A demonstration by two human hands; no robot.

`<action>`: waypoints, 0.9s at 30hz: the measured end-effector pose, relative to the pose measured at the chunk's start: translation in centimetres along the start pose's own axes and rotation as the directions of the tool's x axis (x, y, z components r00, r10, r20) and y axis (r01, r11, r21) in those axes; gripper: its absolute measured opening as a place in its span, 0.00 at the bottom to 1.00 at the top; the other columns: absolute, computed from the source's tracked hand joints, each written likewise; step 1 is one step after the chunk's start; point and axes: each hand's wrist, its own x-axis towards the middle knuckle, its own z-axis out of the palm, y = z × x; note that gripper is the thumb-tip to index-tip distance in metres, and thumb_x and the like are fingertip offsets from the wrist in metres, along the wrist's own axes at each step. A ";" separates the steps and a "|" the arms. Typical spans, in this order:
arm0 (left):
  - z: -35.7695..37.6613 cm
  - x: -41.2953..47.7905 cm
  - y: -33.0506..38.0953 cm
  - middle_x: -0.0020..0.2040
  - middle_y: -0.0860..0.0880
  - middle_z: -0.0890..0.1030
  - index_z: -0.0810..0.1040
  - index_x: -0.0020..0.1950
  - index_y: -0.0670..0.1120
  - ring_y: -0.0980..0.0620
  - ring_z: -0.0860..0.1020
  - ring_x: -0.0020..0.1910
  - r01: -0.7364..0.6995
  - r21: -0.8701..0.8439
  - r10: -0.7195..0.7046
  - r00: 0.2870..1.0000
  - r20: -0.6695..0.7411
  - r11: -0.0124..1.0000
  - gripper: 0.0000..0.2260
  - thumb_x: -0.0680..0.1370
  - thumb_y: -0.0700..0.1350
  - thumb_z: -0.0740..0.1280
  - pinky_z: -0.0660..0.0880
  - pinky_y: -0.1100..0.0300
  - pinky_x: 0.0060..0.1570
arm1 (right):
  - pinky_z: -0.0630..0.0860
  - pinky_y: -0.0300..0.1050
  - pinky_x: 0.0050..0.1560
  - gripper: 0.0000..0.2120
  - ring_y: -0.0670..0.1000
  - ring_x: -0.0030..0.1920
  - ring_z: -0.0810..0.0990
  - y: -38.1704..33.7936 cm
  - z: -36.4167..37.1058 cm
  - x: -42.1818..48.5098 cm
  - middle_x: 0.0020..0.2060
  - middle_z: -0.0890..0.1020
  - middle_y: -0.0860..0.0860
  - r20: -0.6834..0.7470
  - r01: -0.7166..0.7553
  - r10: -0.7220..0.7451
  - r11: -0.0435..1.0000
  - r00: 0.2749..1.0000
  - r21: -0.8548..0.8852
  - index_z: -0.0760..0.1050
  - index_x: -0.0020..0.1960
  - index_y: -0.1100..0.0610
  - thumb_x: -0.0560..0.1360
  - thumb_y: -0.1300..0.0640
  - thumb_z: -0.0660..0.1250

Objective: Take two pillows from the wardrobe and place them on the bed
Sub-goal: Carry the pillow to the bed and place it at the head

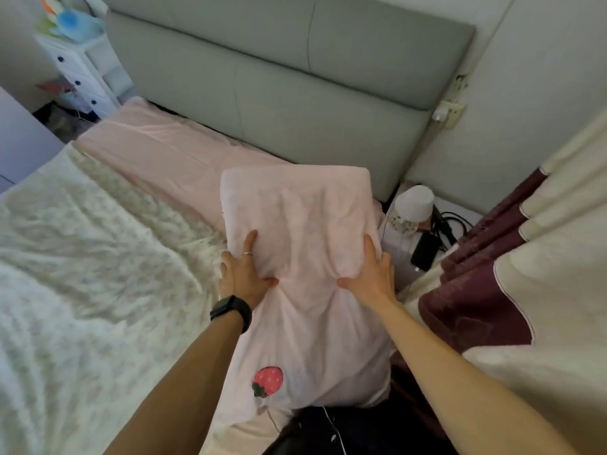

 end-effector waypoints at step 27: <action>11.0 29.6 5.3 0.65 0.44 0.61 0.50 0.75 0.65 0.41 0.70 0.62 0.537 -0.417 -0.595 0.804 -0.010 0.733 0.48 0.66 0.52 0.80 0.70 0.49 0.63 | 0.62 0.55 0.72 0.52 0.65 0.69 0.64 -14.0 1.4 45.2 0.71 0.60 0.60 0.499 0.525 -0.329 0.788 0.802 -0.323 0.45 0.80 0.44 0.69 0.47 0.76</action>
